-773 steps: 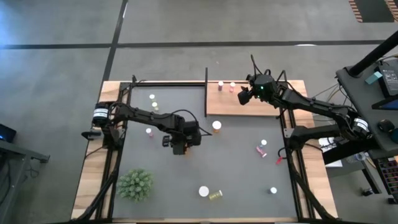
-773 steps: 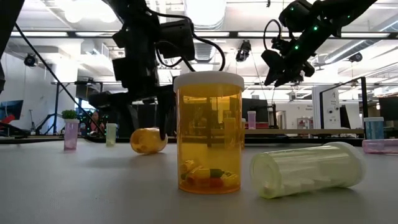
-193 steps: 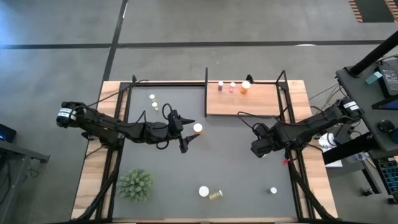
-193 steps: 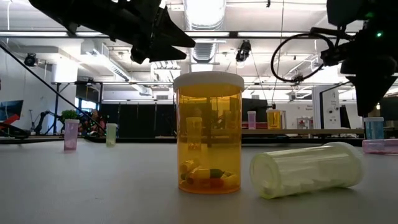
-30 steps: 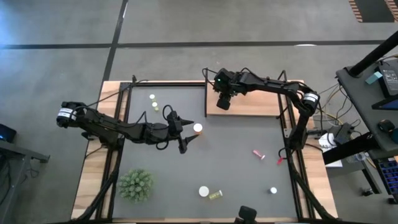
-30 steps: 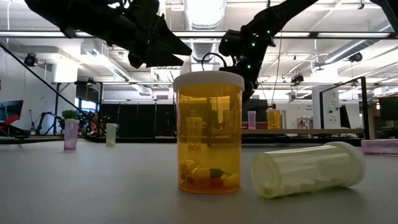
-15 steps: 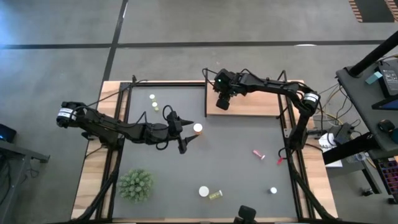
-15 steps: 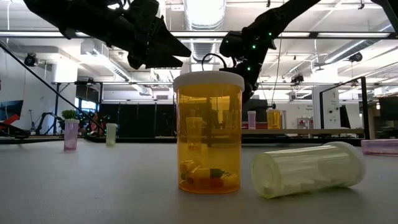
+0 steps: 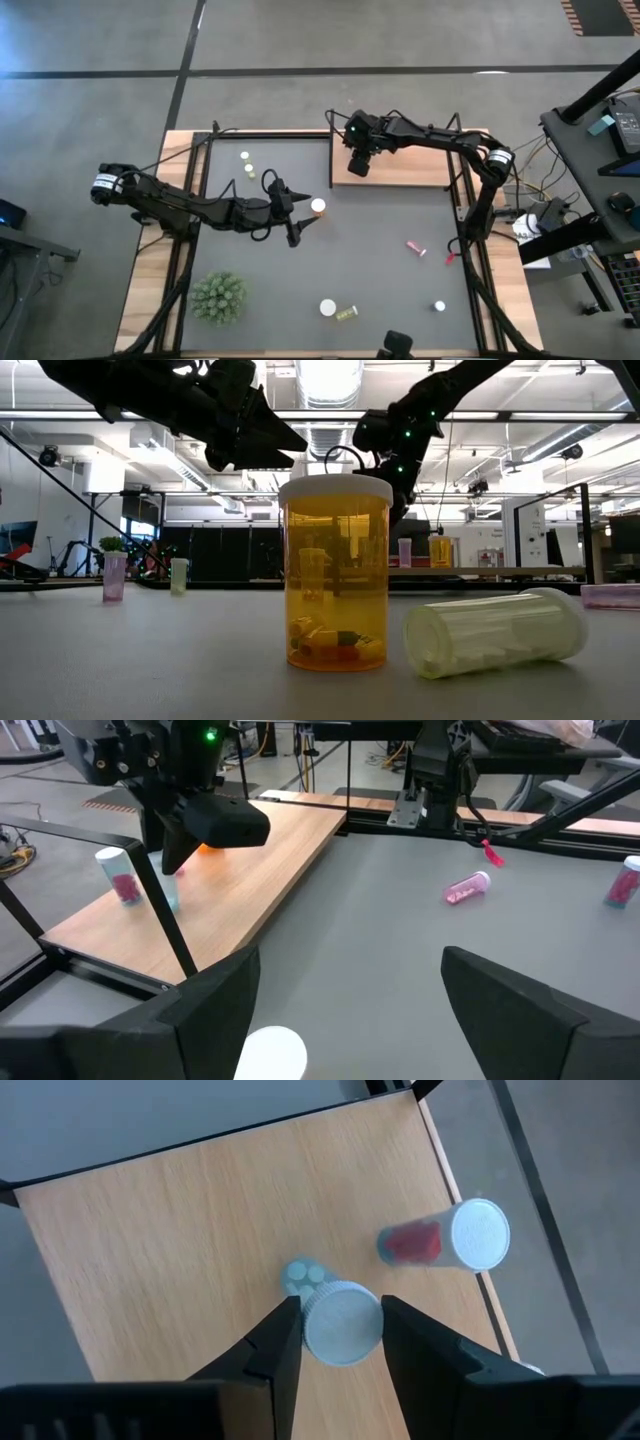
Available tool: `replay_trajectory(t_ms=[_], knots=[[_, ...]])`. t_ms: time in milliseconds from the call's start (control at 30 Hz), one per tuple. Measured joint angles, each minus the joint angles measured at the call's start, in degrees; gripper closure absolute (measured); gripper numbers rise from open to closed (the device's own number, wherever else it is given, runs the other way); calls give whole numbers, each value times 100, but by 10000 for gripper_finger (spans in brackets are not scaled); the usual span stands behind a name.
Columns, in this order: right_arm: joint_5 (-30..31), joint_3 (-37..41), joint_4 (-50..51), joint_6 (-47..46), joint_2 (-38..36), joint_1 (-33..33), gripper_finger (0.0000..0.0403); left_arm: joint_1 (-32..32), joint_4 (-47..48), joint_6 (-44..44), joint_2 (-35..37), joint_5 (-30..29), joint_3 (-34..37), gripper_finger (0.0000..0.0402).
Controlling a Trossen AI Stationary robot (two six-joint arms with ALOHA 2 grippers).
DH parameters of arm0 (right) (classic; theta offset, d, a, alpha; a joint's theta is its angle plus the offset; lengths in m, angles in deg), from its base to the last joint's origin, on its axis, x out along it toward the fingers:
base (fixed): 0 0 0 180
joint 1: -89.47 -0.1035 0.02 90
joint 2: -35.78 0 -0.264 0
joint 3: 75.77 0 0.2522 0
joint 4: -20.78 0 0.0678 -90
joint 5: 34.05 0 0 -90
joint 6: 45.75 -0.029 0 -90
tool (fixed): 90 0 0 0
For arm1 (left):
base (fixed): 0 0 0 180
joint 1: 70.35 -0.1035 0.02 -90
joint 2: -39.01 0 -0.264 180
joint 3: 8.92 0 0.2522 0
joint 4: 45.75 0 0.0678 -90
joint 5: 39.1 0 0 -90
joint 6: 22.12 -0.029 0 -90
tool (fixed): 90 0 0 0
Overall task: Pick and place medicine bottles onto shelf by color
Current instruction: Put the top blue pill bottle on the shelf aligned with the other blue pill bottle
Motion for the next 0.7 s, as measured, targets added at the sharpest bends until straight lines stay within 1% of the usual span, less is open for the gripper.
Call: replay_trajectory(t_ms=[267, 533, 700], knots=[[-2, -54, 104, -65, -4, 0, 277, 0, -4, 0, 2, 0, 0, 107], [-11, -41, 120, -153, -4, 0, 283, 0, -4, 2, 0, 0, 0, 107], [-313, -9, 102, -170, -4, -2, 277, 0, -4, 2, 0, 0, 0, 107]])
